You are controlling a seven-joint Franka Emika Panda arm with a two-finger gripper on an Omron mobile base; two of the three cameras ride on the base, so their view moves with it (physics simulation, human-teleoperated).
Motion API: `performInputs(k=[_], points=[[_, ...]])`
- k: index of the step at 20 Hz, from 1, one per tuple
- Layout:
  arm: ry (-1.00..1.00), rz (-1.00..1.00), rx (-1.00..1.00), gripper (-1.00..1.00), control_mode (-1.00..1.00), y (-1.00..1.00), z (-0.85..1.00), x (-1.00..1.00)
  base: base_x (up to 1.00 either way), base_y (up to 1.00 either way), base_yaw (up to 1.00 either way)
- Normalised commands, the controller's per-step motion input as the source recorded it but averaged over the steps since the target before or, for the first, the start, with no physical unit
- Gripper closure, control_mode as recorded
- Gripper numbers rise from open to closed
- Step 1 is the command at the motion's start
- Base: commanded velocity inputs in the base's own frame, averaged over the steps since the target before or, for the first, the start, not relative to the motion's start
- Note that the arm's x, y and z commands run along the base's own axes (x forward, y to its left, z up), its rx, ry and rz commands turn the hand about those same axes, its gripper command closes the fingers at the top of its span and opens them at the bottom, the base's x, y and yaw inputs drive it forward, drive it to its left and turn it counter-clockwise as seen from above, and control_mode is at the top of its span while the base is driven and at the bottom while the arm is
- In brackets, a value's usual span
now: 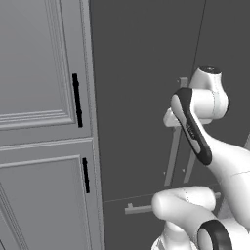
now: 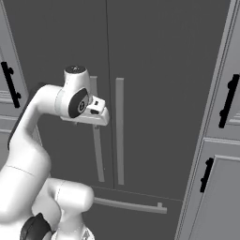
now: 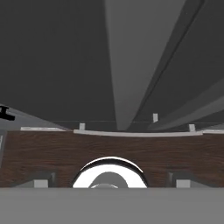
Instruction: Grab a lemon wedge from the fridge and one ice cube from the ice bowl, and put them in the glass of lemonade.
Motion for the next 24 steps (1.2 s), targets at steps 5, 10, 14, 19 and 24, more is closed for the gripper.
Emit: performInputs(k=[5, 10, 14, 19, 24], points=[[0.02, 0.02, 0.0, -1.0, -1.0, 0.0, -0.15, -0.29, 0.0, 0.0, 0.0], [0.0, 0.09, 0.0, -1.0, -1.0, 0.0, -0.28, -0.76, 0.0, 0.0, 0.0], [0.0, 0.09, 0.0, -1.0, -1.0, 0.0, -0.16, -0.63, 0.0, 0.0, 0.0], [-0.15, 0.07, 0.0, -1.0, -1.0, 0.0, 0.2, 0.06, 0.0, 0.0, 0.0], [-0.02, 0.05, 0.0, -1.0, -1.0, 0.0, 0.16, 0.12, 0.0, 0.0, 0.0]])
